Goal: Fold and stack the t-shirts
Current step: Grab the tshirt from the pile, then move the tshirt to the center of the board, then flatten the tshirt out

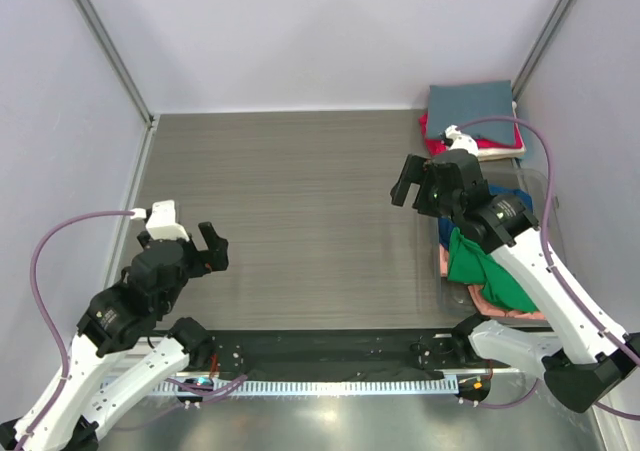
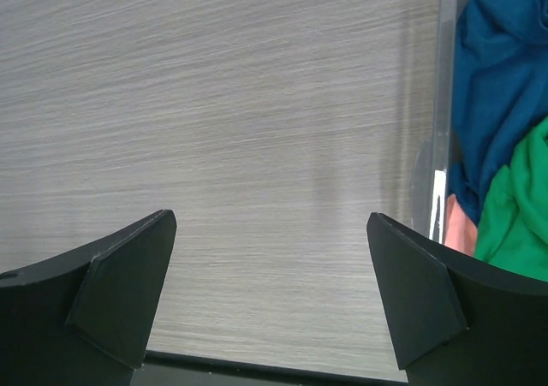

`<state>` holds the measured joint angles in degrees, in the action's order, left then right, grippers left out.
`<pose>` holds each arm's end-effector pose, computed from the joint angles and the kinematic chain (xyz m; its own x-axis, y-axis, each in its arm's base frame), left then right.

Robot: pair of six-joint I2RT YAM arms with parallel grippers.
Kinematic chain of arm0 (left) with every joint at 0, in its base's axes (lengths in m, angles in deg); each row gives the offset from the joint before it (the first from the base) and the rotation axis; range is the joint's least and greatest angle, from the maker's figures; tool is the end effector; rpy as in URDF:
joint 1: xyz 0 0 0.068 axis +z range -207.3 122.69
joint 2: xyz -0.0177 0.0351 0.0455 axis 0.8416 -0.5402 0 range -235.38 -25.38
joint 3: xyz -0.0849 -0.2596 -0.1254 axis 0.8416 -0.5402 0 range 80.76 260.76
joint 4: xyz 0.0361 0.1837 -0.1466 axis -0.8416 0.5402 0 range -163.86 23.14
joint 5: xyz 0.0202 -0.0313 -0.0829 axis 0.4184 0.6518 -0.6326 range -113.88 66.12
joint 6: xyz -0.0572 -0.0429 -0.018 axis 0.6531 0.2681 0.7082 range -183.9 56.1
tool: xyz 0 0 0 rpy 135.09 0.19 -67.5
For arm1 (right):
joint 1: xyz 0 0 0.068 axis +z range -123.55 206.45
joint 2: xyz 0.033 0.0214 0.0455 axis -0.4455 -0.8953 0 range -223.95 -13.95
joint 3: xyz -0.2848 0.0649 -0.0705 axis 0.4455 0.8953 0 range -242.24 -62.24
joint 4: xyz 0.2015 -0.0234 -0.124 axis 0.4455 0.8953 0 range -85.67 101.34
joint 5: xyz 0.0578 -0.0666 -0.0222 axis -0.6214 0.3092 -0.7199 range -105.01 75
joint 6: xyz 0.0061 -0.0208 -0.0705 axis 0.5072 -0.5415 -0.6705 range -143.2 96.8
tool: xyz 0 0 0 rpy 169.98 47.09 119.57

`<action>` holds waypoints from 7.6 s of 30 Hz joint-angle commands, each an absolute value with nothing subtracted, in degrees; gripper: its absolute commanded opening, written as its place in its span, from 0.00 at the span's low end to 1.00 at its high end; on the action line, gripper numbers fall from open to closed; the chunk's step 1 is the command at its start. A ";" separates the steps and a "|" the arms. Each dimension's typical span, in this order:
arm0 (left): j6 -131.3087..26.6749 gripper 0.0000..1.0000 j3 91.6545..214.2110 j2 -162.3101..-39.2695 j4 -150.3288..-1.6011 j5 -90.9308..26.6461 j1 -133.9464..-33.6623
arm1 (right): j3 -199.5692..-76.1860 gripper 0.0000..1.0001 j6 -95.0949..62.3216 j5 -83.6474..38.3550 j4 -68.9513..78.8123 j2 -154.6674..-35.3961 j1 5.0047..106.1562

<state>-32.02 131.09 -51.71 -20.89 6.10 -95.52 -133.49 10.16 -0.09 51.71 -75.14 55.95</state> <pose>0.0547 -0.0038 0.3257 -0.4246 -0.2478 -0.8708 -0.0376 0.9658 -0.2565 0.1740 0.0803 0.3862 -0.6044 0.2686 -0.7500 0.0415 0.9508 0.3070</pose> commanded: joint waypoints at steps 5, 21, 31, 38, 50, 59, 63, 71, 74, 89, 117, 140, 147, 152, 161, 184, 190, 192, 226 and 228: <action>-32.52 1.00 130.51 -51.05 -23.32 7.23 -95.45 | -128.44 1.00 10.99 6.34 49.78 -68.36 53.01; -33.31 1.00 129.98 -51.84 -24.38 5.03 -95.45 | -123.06 0.96 5.89 -20.36 35.64 -88.20 10.72; -32.87 1.00 129.98 -51.92 -24.12 6.53 -95.45 | -129.56 0.91 5.80 -21.15 25.61 -108.42 10.81; -32.87 1.00 129.98 -52.45 -23.94 6.53 -95.45 | -134.48 0.46 6.07 -21.42 22.18 -114.40 12.21; -32.70 1.00 130.07 -51.14 -23.76 6.70 -95.45 | -177.58 0.01 -0.61 -21.67 44.30 -112.10 36.35; -31.90 1.00 130.25 -50.43 -23.24 8.37 -95.36 | -203.17 0.01 5.19 -31.88 39.07 -114.25 48.34; -31.64 1.00 130.25 -50.08 -23.06 8.90 -95.36 | -184.63 0.01 4.22 -27.05 34.84 -104.68 47.81; -31.29 1.00 130.42 -51.13 -22.62 9.60 -95.36 | -146.33 1.00 -1.83 -36.14 34.04 -105.90 53.50; -31.20 1.00 130.42 -51.14 -22.53 9.69 -95.36 | -137.14 1.00 -2.11 -20.17 34.57 -102.03 54.14; -31.46 1.00 130.33 -50.52 -22.80 9.25 -95.36 | -137.29 0.94 -2.54 -0.85 36.95 -121.60 54.40; -30.85 1.00 130.25 -50.52 -22.80 9.43 -95.36 | -167.74 1.00 5.36 -2.44 43.27 -132.88 65.92; -26.63 1.00 128.66 -105.61 -47.66 1.61 -95.36 | -140.38 0.86 3.96 -21.24 22.97 -126.89 56.95; -26.11 0.52 134.37 -114.68 -45.30 9.23 -94.84 | -138.97 0.49 3.52 -23.97 20.78 -126.45 56.51; -27.95 0.00 137.01 -115.47 -43.80 11.45 -91.50 | -138.88 0.26 4.22 -27.04 18.84 -127.59 55.28; -33.21 0.00 149.83 -100.55 -32.04 13.03 -87.72 | -145.03 0.01 4.75 -30.91 20.76 -119.26 48.18; -46.59 0.00 174.92 -86.66 -17.69 17.61 -78.14 | -175.36 0.01 2.90 -30.13 47.75 -115.97 34.36; -44.83 0.00 152.88 -82.60 -22.97 12.69 -77.61 | -156.66 0.74 0.88 -31.10 44.77 -116.08 35.59; -44.39 0.00 149.25 -82.25 -24.28 11.28 -77.26 | -148.87 0.83 0.09 -29.34 43.10 -114.94 36.82; -43.07 0.00 135.43 -83.30 -31.06 4.24 -74.88 | -129.04 0.46 -1.05 -19.31 26.75 -115.55 48.95; -43.07 0.00 135.43 -83.48 -30.97 4.24 -74.88 | -128.69 0.39 -1.14 -19.31 26.48 -115.73 49.04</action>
